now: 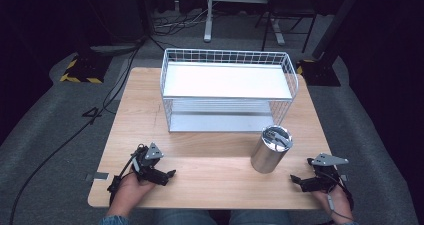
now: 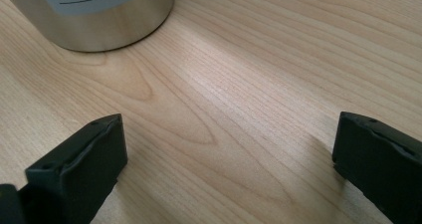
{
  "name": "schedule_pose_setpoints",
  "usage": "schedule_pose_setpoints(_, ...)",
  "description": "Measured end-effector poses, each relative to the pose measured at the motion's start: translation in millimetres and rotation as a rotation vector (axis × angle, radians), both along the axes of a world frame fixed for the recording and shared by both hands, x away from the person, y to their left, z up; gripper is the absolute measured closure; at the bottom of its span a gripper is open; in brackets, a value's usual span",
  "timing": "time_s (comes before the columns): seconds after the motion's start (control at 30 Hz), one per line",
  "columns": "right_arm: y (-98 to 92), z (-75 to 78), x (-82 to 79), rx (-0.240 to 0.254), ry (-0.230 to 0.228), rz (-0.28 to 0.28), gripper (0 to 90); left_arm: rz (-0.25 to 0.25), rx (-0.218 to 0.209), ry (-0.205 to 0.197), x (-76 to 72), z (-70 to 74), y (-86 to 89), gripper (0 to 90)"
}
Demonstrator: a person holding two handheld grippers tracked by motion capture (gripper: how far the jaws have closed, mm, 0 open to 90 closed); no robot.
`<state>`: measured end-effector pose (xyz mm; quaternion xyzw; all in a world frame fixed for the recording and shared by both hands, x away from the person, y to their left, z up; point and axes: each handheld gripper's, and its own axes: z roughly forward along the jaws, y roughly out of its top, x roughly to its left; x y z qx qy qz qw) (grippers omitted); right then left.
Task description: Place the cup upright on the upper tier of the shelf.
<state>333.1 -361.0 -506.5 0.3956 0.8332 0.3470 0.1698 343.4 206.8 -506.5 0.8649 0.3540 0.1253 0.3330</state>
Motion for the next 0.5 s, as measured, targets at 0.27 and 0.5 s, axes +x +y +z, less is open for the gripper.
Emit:
schedule_pose_setpoints(0.27,-0.6,0.0,1.2,0.002,0.000,0.020,1.3,0.011,-0.002,0.000,0.4,-0.1,-0.8,0.2)
schedule_pose_setpoints(0.5,-0.7,0.2,0.9,0.002,0.002,0.019,1.6,0.010,0.000,-0.001,0.5,0.0,-0.7,0.2)
